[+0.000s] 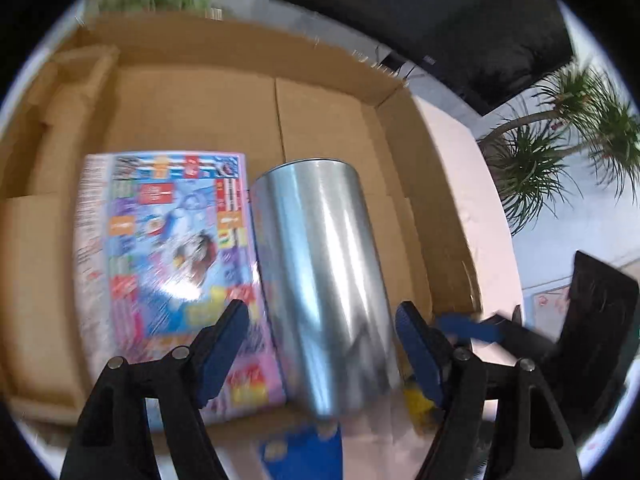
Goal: Organize rigid objects
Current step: 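Place the silver can upright in the box beside the board game, then grasp the yellow-labelled jar with the right tool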
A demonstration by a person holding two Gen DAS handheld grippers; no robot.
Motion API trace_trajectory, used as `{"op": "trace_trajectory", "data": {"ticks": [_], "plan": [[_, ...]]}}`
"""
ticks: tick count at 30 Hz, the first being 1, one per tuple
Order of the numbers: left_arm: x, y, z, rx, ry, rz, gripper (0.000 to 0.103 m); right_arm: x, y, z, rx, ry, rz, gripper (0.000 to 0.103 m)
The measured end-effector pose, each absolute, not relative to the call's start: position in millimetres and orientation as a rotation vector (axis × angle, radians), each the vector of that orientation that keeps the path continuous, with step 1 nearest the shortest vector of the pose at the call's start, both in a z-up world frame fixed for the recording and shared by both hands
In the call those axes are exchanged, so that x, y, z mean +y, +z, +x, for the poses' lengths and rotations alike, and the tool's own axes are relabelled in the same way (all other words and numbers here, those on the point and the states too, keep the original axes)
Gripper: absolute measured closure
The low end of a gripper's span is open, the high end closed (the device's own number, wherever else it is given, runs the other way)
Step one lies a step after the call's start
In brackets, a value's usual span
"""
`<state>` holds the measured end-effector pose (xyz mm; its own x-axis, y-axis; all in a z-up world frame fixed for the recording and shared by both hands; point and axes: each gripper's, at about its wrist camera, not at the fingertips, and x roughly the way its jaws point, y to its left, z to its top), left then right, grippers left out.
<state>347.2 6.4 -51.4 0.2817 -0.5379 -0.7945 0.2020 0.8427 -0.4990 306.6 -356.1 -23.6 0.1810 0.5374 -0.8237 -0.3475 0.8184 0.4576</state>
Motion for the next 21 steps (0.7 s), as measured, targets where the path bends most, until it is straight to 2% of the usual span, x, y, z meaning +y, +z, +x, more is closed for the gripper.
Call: {"op": "trace_trajectory", "data": {"ticks": [3, 6, 7, 8, 11, 14, 18, 21], "plan": [[11, -32, 299, 1.114, -0.523, -0.325, 0.028, -418, 4, 267, 1.15, 0.584, 0.152, 0.01], [-3, -33, 258, 1.1, -0.56, -0.356, 0.026, -450, -6, 240, 1.183, 0.494, 0.123, 0.01], [-6, -39, 251, 1.115, -0.585, -0.371, 0.026, -455, -16, 234, 1.217, 0.474, 0.117, 0.011], [-14, -48, 244, 1.138, -0.607, -0.397, 0.026, -455, -27, 227, 1.247, 0.477, 0.102, 0.018], [-35, -71, 238, 1.215, -0.644, -0.455, 0.026, -442, -48, 207, 1.279, 0.508, 0.025, 0.019], [-53, -81, 242, 1.26, -0.648, -0.477, 0.026, -428, -51, 198, 1.306, 0.66, 0.075, 0.022], [-68, -101, 248, 1.347, -0.599, -0.452, 0.025, -426, -68, 207, 1.356, 0.708, 0.126, 0.016], [-65, -104, 243, 1.342, -0.591, -0.477, 0.026, -428, -74, 210, 1.36, 0.699, 0.152, 0.016]]}}
